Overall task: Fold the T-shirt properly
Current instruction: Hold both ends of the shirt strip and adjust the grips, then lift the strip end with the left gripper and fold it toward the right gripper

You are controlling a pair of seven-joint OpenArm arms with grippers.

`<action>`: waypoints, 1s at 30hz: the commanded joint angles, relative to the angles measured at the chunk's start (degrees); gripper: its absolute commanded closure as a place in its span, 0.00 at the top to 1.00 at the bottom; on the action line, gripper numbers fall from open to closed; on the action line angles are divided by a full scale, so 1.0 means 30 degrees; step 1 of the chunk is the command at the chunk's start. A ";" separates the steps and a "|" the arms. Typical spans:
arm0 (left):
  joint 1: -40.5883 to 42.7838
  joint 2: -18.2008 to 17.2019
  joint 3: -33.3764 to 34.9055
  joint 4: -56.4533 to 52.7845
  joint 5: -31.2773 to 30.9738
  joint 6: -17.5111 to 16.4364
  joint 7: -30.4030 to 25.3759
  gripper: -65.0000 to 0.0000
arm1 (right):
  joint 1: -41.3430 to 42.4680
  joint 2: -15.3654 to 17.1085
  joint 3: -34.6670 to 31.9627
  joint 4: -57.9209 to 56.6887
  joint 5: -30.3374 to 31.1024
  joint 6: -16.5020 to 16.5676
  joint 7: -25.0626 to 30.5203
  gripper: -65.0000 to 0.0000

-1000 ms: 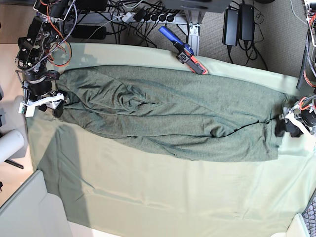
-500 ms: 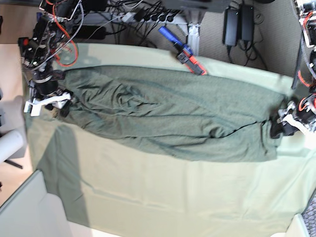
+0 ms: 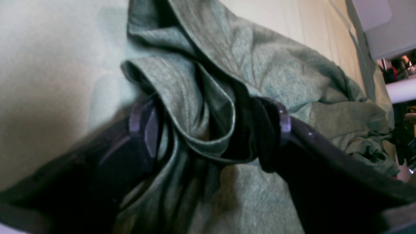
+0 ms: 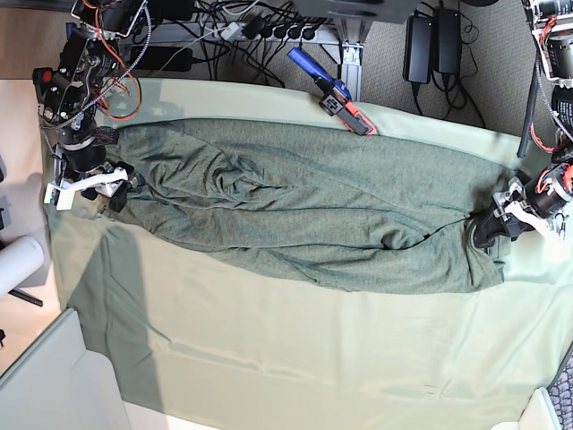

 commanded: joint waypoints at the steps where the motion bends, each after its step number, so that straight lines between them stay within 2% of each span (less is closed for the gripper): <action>1: -0.0095 -0.0189 0.0022 0.0146 -0.0022 -0.0605 0.0357 0.68 | 0.0240 0.0372 0.0146 0.0372 0.0160 0.0007 0.0379 0.55; 2: -0.0095 -0.0197 0.0022 0.0153 -0.0131 -0.1013 0.0357 0.66 | 0.0248 0.0372 0.0146 0.0372 0.0160 0.0007 0.0379 0.55; 3: -0.0095 -0.0189 0.0022 0.0153 -0.0328 -0.1428 0.0357 0.59 | 0.0240 0.0372 0.0146 0.0372 0.0160 0.0007 0.0379 0.55; 6: -0.0087 -0.0189 0.0022 0.0153 -0.0430 -0.2317 0.0248 0.18 | 0.0248 0.0372 0.0146 0.0372 0.0168 0.0007 0.0379 0.55; 8: -0.0051 -0.0189 0.0022 0.0153 -0.0430 -0.2518 0.0051 0.00 | 0.0248 0.0372 0.0146 0.0372 0.0168 0.0007 0.0386 0.55; 15: -0.0066 -0.0321 -0.0022 0.0459 -0.0444 -0.2518 -0.1086 0.00 | 0.0306 0.0379 0.0146 0.0372 0.0321 0.0007 0.0393 0.55; 24: -0.0036 -0.0306 -0.0372 0.4109 0.1246 -0.2518 -0.0889 0.00 | 0.0306 0.0379 0.0146 0.0372 0.0313 0.0007 0.0393 0.55; 30: 0.0561 -0.0007 -0.0204 0.7060 0.1610 -0.2518 -0.0845 0.00 | 0.0306 0.0379 0.0146 0.0372 0.0342 0.0007 0.0393 0.55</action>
